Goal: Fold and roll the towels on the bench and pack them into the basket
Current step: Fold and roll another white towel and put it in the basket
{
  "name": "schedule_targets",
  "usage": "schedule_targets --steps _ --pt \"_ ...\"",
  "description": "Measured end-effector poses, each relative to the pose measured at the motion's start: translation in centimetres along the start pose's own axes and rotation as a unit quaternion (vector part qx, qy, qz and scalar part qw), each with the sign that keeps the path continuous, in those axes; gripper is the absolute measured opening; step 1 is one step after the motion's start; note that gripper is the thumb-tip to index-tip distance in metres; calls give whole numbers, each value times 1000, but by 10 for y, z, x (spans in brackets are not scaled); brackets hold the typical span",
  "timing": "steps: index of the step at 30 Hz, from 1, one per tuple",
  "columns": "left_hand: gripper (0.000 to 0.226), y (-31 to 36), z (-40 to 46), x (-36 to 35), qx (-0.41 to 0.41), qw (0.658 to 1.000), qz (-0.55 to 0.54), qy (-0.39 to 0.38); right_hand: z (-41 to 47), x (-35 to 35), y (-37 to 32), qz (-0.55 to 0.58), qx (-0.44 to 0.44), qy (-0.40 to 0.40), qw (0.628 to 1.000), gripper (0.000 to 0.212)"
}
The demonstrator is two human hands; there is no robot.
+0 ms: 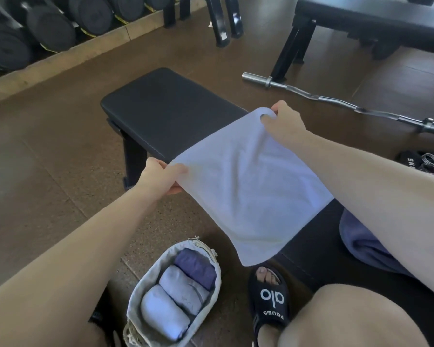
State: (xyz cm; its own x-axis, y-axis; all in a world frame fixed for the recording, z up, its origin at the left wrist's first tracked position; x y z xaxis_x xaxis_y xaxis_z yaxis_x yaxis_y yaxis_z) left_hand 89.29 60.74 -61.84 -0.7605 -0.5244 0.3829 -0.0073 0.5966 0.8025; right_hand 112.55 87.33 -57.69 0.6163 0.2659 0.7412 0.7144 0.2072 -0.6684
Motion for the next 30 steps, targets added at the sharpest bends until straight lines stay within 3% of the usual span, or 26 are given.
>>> schedule_targets --steps 2,6,8,12,15,18,23,30 --pt "33 0 -1 -2 -7 1000 4 9 -10 -2 6 -55 28 10 998 33" --pt "24 -5 -4 11 -7 996 -15 86 -43 10 15 -219 125 147 956 40" --pt "24 -11 -11 12 11 995 -34 96 -55 15 18 -254 133 163 944 39" --pt "49 -24 -46 -28 52 991 -125 -1 -72 23 30 -278 137 133 941 39" --pt "36 -37 -83 -68 96 983 -129 -83 -88 42 40 -295 128 146 936 39" --pt "20 -44 -108 -95 109 972 -163 -126 -93 61 54 -298 86 121 943 40" --pt "28 -58 -131 -108 125 967 -172 -137 -96 78 82 -230 -3 49 972 29" --pt "42 -67 -160 -118 171 960 -131 -178 -110 92 93 -88 -79 26 993 16"
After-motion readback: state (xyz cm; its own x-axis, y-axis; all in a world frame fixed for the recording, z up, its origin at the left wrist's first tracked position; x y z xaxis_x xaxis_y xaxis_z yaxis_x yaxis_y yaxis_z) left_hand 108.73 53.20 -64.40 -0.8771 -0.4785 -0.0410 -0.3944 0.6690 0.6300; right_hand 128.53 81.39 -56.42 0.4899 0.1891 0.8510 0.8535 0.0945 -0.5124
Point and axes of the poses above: each hand's wrist, its own z-axis towards the middle knuckle, its own x-axis out of the back of the hand, y = z × x, the point moved 9 cm from there along z, towards the middle knuckle, and after that the axes turned 1 degree about x, right-handed, at the moved point
